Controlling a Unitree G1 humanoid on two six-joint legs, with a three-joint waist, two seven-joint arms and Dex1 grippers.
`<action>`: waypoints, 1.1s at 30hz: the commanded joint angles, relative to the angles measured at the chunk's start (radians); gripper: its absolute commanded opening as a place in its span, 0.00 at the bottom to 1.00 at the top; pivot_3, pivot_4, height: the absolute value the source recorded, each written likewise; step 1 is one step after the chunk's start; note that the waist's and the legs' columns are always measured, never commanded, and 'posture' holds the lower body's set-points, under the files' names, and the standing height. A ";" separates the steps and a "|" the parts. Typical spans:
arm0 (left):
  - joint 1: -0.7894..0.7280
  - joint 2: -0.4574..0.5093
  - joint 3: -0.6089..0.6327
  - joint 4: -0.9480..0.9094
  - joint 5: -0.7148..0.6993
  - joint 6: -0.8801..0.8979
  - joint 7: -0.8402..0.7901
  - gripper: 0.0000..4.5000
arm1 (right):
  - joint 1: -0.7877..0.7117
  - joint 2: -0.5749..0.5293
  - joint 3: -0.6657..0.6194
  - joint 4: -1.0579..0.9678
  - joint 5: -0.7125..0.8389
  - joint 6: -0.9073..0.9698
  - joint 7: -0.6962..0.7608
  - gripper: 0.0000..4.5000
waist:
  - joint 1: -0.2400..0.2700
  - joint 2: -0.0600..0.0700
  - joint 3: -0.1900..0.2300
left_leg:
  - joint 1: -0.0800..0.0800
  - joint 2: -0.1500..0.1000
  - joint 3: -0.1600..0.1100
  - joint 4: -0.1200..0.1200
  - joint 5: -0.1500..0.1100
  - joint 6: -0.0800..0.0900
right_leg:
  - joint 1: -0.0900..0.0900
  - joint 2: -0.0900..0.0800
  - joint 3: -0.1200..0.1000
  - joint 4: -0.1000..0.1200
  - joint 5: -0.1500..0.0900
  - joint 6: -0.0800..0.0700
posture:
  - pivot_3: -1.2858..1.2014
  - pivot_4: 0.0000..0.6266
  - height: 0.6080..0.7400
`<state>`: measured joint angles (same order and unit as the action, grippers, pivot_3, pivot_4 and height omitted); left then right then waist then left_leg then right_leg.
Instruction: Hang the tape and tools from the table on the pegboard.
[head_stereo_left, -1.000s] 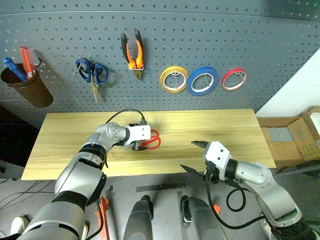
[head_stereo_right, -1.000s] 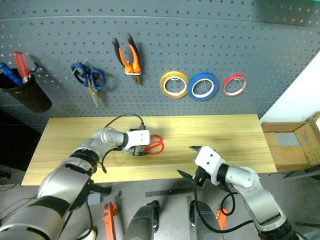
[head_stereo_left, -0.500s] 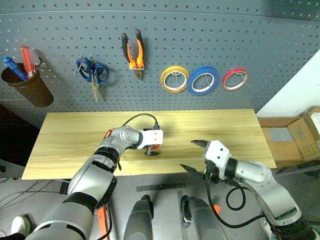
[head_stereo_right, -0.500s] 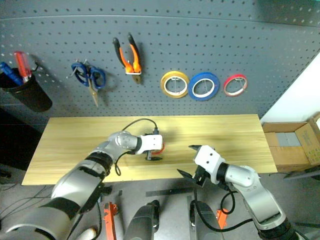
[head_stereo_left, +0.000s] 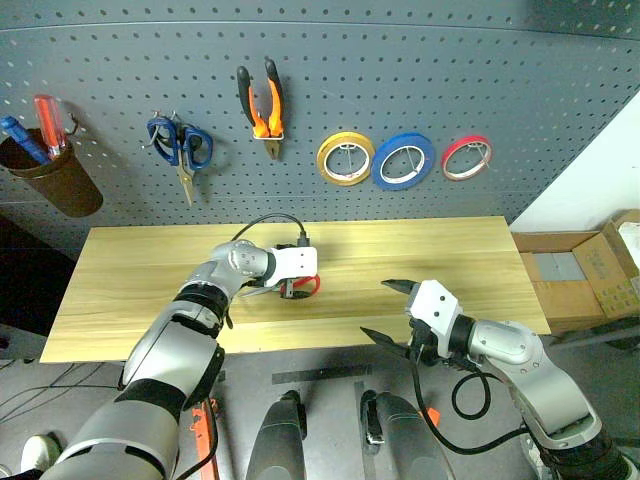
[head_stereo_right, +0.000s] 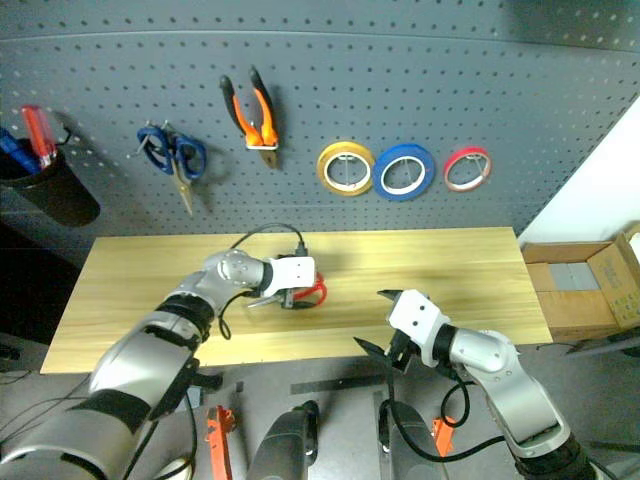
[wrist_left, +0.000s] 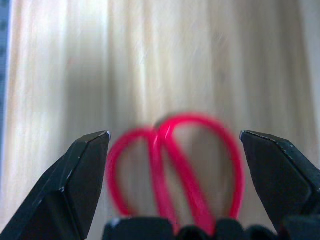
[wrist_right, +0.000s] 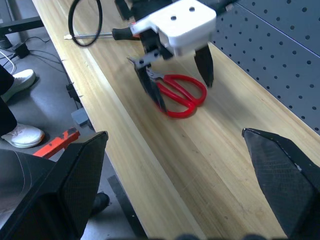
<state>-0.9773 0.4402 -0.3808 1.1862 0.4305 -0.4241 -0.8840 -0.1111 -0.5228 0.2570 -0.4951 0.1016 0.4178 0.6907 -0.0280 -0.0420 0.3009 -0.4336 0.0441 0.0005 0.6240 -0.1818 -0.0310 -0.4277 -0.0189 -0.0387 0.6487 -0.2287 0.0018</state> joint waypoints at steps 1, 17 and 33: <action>0.009 0.011 0.008 -0.024 -0.008 0.004 0.012 1.00 | -0.008 0.008 -0.007 -0.013 0.011 -0.027 0.001 1.00 | 0.001 0.000 0.000 | 0.000 0.000 0.000 0.000 0.000 0.000 | 0.000 0.000 0.000 0.000 0.000 0.000 | 0.50 0.48 1.00; 0.074 0.007 -0.050 -0.038 0.066 -0.025 0.137 1.00 | 0.018 0.003 -0.016 -0.043 0.017 -0.009 0.000 1.00 | 0.002 0.000 0.000 | 0.000 0.000 0.000 0.002 0.000 0.000 | 0.000 -0.001 0.000 0.001 0.000 0.000 | 0.49 0.49 1.00; 0.109 -0.013 -0.033 -0.169 0.004 0.041 0.039 1.00 | -0.003 -0.003 -0.036 -0.034 0.021 -0.008 0.003 1.00 | 0.003 0.001 0.001 | 0.000 0.001 0.000 0.001 0.000 0.000 | 0.000 -0.001 0.000 0.001 0.000 0.000 | 0.51 0.53 1.00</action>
<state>-0.8695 0.4209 -0.4197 1.0554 0.4490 -0.3950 -0.8286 -0.1143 -0.5203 0.2460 -0.4965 0.1023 0.4173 0.6916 -0.0251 -0.0412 0.3017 -0.4333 0.0446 0.0004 0.6253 -0.1818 -0.0310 -0.4273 -0.0198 -0.0381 0.6496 -0.2284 0.0021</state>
